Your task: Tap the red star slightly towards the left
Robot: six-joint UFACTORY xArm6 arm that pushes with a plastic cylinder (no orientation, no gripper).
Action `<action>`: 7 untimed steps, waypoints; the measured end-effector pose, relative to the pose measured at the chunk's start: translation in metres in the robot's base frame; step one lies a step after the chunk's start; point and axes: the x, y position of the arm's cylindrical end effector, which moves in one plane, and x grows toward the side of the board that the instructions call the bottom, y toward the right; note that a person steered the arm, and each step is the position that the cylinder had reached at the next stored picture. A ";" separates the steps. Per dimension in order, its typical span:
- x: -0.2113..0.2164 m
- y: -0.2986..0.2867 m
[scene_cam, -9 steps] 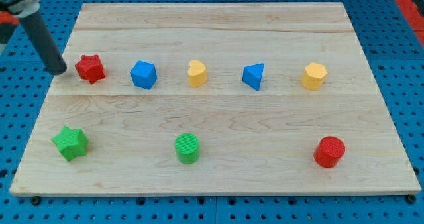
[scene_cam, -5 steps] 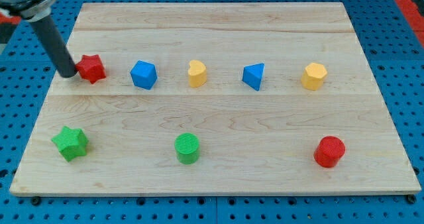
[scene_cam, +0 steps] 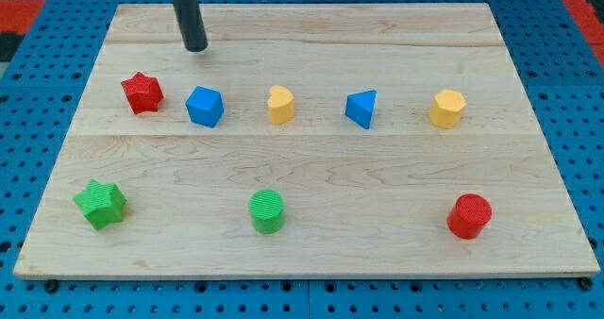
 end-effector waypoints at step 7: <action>0.036 -0.079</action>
